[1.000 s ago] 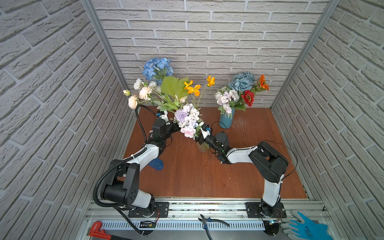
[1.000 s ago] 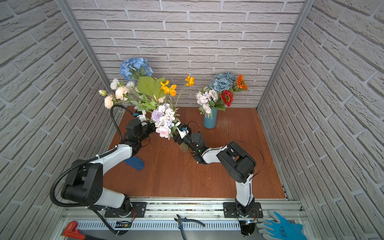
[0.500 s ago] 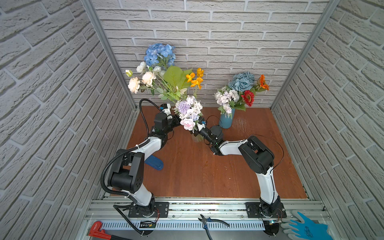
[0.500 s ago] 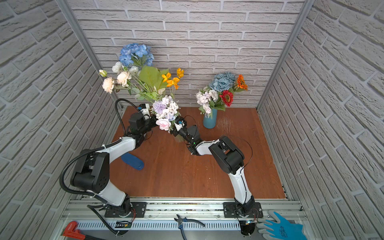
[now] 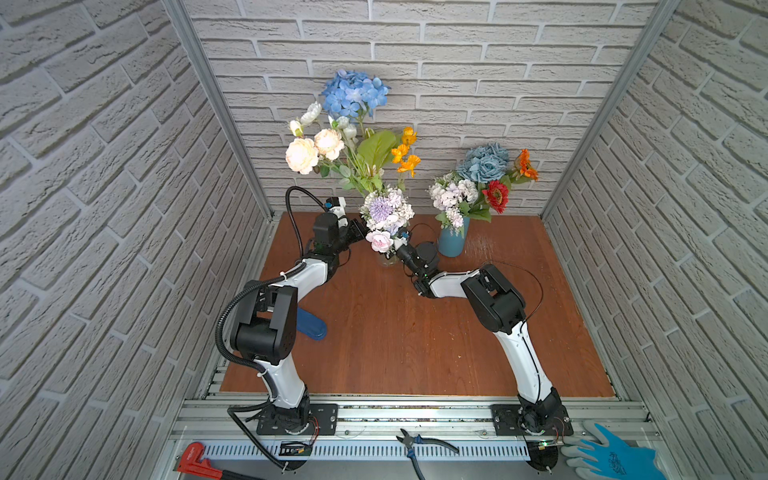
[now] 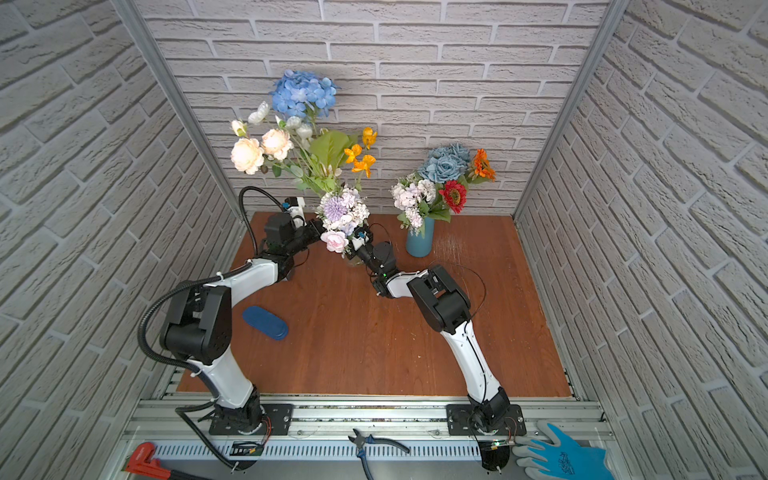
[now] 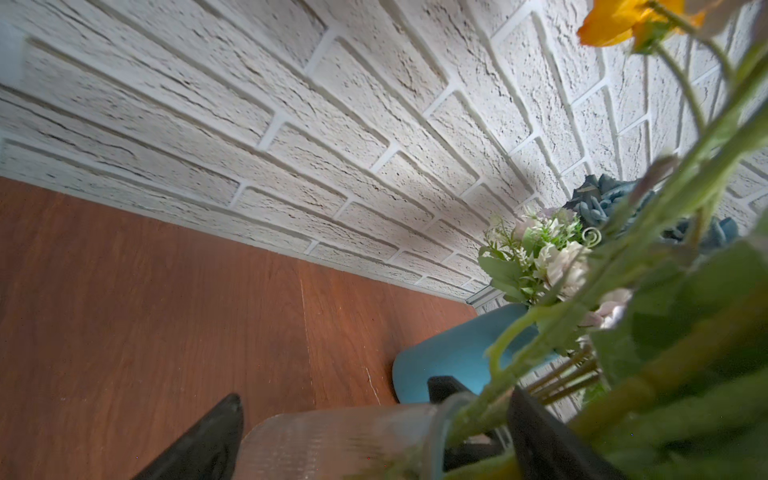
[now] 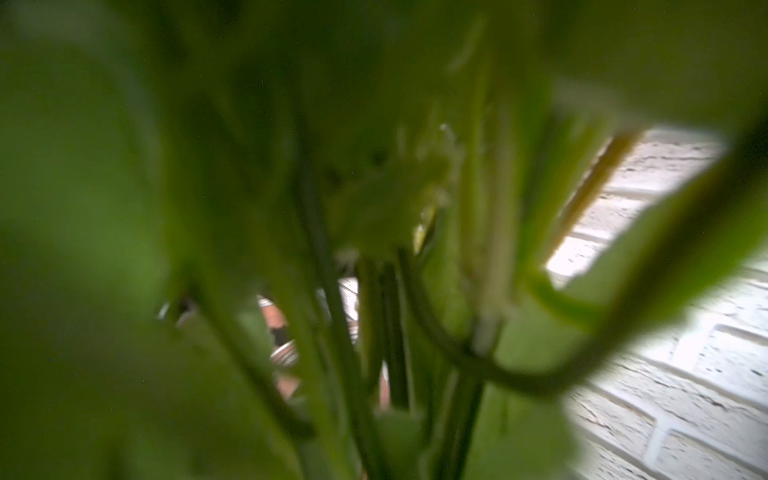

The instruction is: Arrange the flowers into the vase

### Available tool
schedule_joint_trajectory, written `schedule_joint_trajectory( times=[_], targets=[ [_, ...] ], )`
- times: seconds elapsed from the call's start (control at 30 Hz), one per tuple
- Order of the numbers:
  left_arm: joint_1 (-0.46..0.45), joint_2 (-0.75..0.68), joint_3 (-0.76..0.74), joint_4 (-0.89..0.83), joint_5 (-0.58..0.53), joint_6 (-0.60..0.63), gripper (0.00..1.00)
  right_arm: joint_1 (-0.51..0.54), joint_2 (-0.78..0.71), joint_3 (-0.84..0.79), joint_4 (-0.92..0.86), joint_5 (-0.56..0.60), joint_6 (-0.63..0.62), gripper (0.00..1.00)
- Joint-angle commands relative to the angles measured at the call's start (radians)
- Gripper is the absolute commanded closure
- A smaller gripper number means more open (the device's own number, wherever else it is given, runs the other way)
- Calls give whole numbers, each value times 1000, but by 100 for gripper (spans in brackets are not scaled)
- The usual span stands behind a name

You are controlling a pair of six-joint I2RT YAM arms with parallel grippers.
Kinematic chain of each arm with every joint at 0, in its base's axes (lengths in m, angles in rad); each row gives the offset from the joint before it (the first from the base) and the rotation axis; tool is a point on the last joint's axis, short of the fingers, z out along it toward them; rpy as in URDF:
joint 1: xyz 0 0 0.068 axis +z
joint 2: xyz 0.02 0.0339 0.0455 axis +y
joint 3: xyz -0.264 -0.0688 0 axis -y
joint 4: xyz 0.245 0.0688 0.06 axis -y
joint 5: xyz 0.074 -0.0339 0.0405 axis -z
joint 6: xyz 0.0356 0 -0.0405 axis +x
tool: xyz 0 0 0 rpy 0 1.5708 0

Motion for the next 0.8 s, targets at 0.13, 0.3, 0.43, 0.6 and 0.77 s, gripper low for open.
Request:
schedule_joint_trajectory(
  times=[0.13,0.3,0.43,0.6,0.77],
  targets=[
    [-11,55,92,25,72,29,2,-19,13,98,170,-2,26,94],
    [-14,89,126,19,78,24,2,-35,34,111,170,-7,35,94],
    [-19,103,138,19,77,22,2,-39,47,100,171,-4,40,85],
    [-23,110,140,14,77,21,2,-39,43,62,172,-2,25,74],
    [-26,114,141,12,73,23,2,-39,32,29,172,1,18,52]
  ],
)
